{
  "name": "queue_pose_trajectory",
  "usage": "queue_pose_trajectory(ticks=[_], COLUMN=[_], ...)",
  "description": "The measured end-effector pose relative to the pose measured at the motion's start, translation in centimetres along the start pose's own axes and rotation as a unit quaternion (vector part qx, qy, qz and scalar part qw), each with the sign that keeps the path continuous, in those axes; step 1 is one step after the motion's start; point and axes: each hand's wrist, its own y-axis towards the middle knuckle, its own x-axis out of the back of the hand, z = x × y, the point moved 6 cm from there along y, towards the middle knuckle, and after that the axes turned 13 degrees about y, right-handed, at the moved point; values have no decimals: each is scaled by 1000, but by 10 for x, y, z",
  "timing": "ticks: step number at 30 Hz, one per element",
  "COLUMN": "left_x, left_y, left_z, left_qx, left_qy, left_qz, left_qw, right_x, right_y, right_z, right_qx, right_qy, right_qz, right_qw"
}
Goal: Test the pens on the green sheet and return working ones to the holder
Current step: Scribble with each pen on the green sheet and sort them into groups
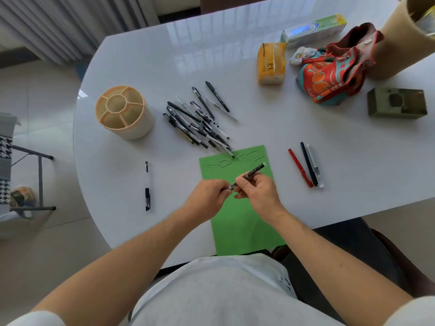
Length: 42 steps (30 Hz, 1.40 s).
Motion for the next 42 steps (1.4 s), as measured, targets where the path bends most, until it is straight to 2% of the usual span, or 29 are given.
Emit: queue_pose_trajectory(ticks=[6,8,9,11,13,15,20,23,27,31,36,39,42], left_x=[-6,-10,-12,-16,-21,-27,-37,-38,-39,-39,-41,-41,-39], left_y=[6,9,8,2,-4,-10,-18,-20,-20,-22,-23,-23,-22], left_z=[0,9,16,28,39,47,54,54,54,55,58,58,58], left_qx=[0,9,15,12,2,1,-11,-16,-13,-13,-9,-13,-14], left_qy=[-36,-18,-4,24,55,88,137,140,136,138,136,134,130], left_qz=[12,17,15,4,-5,2,39,44,53,65,75,73,69], left_qw=[999,1000,1000,1000,998,996,990,989,989,988,988,988,989], right_x=[21,45,60,88,110,122,133,114,41,-17,-27,-15,14], right_y=[10,23,31,45,55,60,64,67,82,97,107,106,95], right_z=[9,22,29,40,41,39,45,53,46,27,15,18,25], right_qx=[-13,-6,0,4,-3,-1,33,96,150,135,111,107,98], right_qy=[-72,-152,-222,-388,-492,-533,-577,-547,-502,-497,-522,-436,-248], right_qz=[-19,-47,-59,-72,-70,-68,-111,-134,-37,-22,-62,-64,-100], right_qw=[997,987,973,919,868,843,809,821,851,857,843,891,959])
